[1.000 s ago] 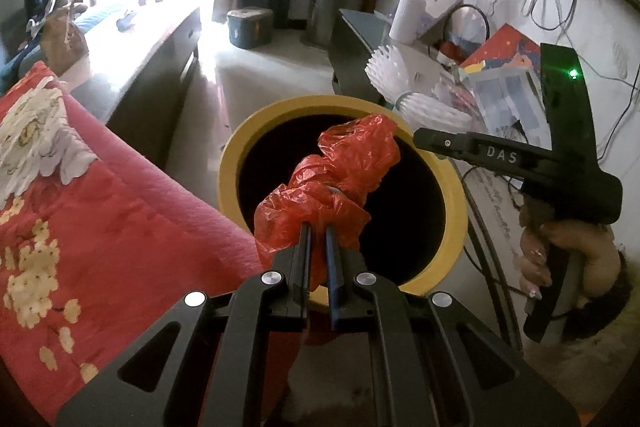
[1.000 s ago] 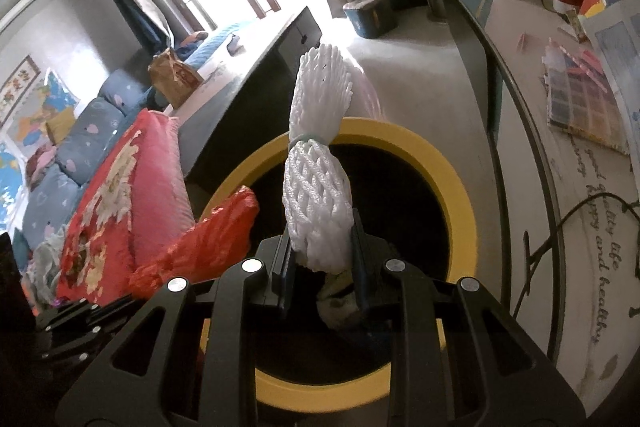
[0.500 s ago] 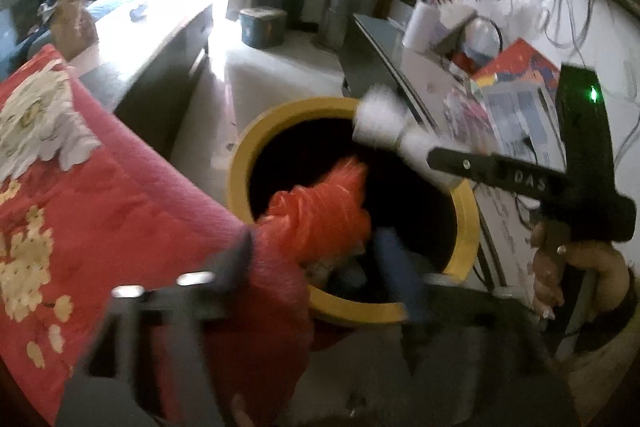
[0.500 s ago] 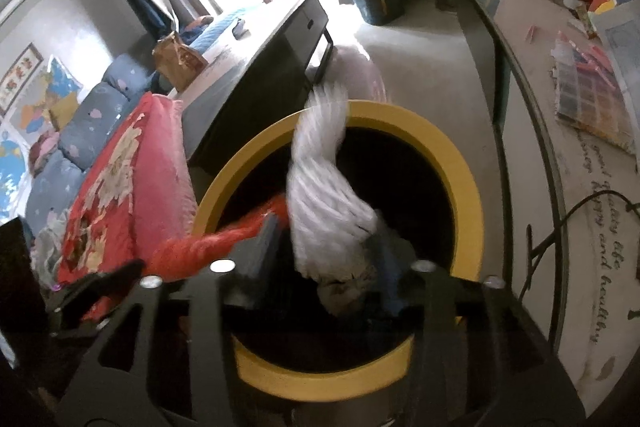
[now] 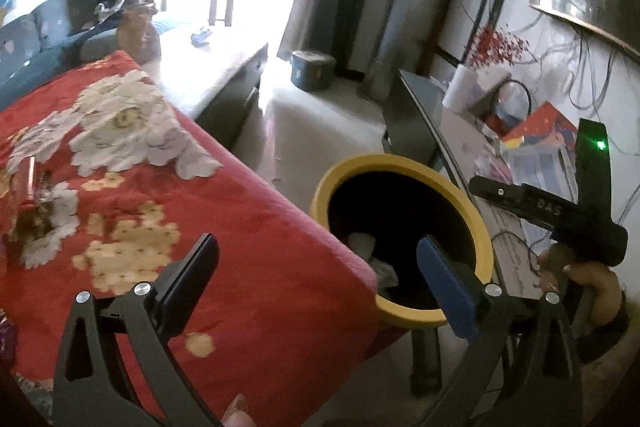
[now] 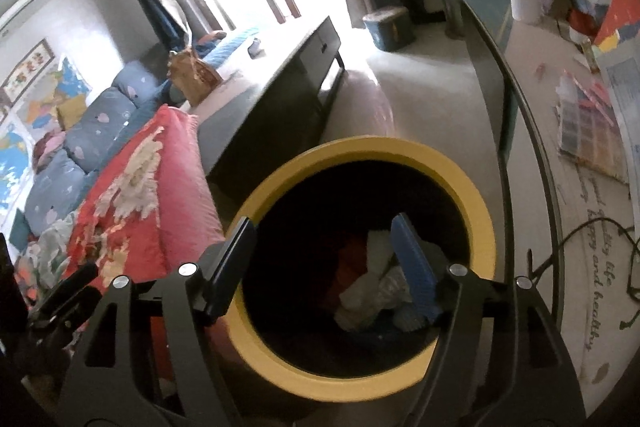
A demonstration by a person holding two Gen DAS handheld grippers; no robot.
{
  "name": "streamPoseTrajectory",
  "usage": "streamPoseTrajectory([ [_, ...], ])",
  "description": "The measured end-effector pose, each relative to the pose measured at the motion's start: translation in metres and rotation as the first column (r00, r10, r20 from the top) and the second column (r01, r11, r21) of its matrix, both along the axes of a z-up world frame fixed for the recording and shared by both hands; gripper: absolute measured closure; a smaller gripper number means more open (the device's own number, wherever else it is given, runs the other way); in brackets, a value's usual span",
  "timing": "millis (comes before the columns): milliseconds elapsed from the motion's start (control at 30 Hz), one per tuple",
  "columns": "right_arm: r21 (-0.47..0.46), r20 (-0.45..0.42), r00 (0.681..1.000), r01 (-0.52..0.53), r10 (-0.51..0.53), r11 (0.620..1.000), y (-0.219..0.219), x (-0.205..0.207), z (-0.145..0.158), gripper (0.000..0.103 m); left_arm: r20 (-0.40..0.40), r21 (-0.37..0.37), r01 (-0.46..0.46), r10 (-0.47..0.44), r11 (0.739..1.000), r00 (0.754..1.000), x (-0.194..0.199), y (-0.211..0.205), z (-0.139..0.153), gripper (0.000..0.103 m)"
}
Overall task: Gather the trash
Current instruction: 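Move both open tools back over the bedspread trash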
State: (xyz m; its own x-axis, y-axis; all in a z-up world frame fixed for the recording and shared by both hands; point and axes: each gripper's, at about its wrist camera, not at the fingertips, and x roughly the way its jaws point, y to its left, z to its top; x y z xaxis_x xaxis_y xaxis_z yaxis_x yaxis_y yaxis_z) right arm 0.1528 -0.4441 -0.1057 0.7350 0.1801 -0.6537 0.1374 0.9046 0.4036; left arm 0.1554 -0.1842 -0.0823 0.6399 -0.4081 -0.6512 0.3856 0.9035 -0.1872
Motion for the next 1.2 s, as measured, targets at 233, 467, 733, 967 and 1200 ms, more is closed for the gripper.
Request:
streamPoseTrajectory([
  [233,-0.018,0.065,0.993,-0.103,0.104,0.995,0.036,-0.002,0.026,0.039,0.066,-0.028,-0.068,0.070,0.997,0.995,-0.013,0.033,0.022,0.007],
  [467,-0.033,0.099,0.968,-0.227,0.229,0.973,0.079,-0.006,0.042,0.038,0.122,-0.033,-0.150,0.153,0.988,0.981,-0.028,0.068,0.038,0.007],
  [733,-0.070,0.129,0.915,-0.375,0.381,0.924,0.134,-0.015,0.056,0.035,0.150,-0.035,-0.250,0.252,0.968,0.956,-0.045,0.111,0.048,0.007],
  [967,-0.086,0.134,0.847,-0.508,0.515,0.857,0.181,-0.023,0.062,0.033,0.163,-0.043,-0.339,0.342,0.940,0.926,-0.053,0.153,0.053,0.007],
  [1200,-0.113,0.128,0.764,-0.622,0.632,0.775,0.229,-0.031,0.067,0.033,0.170,-0.048,-0.418,0.420,0.907,0.892,-0.061,0.195,0.057,0.007],
])
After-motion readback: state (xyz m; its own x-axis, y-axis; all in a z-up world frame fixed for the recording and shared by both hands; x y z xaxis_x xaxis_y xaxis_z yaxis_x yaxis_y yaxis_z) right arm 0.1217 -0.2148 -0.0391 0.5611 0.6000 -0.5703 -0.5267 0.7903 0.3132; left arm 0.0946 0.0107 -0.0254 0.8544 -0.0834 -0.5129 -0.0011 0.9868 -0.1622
